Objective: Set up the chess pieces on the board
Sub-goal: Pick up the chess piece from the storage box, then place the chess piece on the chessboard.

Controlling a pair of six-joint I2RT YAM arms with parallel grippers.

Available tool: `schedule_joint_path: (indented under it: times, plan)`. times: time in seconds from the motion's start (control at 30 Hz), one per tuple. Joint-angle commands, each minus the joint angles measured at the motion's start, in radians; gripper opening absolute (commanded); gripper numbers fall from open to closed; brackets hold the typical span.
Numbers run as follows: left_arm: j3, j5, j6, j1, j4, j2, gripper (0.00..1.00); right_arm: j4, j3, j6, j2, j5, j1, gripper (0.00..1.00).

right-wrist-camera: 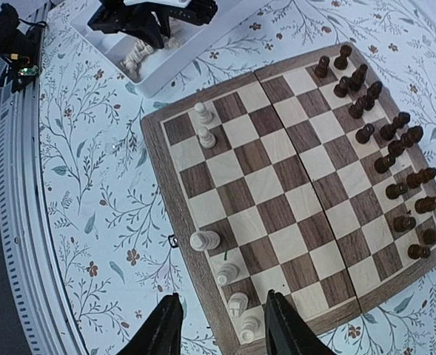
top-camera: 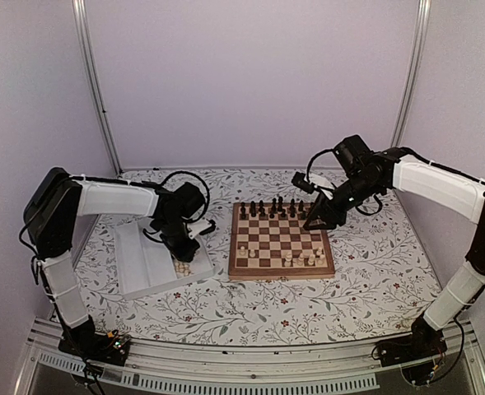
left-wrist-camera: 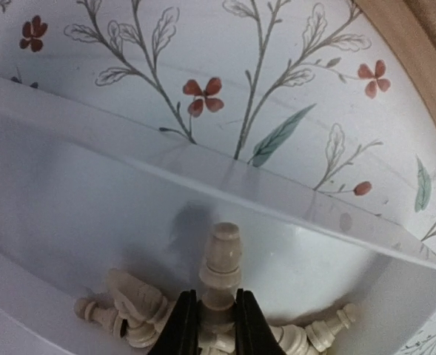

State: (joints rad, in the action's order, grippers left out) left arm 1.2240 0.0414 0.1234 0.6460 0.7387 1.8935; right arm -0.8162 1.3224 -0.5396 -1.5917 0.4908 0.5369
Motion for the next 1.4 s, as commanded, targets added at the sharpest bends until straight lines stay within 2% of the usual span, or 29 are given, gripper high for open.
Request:
schedule_joint_path:
  times: [0.0,0.1,0.27,0.57,1.03,1.37]
  plan:
    - [0.004,-0.005,-0.062,-0.001,0.003,-0.159,0.03,-0.018,0.133,0.011,-0.047,0.099,0.004,0.41]
    - [0.011,-0.032,-0.078,0.024,-0.079,-0.273,0.03,-0.024,0.234,0.056,-0.107,0.173,0.003,0.42]
    - [0.003,-0.110,-0.076,0.095,-0.249,-0.379,0.03,-0.078,0.437,0.143,-0.264,0.349,0.026,0.42]
    - [0.042,-0.211,-0.098,0.168,-0.401,-0.384,0.05,-0.084,0.582,0.218,-0.388,0.523,0.118,0.47]
    - [0.097,-0.262,-0.084,0.223,-0.413,-0.315,0.06,-0.056,0.557,0.235,-0.396,0.542,0.151,0.47]
    - [0.075,-0.220,-0.083,0.227,-0.446,-0.372,0.05,-0.019,0.544,0.285,-0.395,0.442,0.140,0.46]
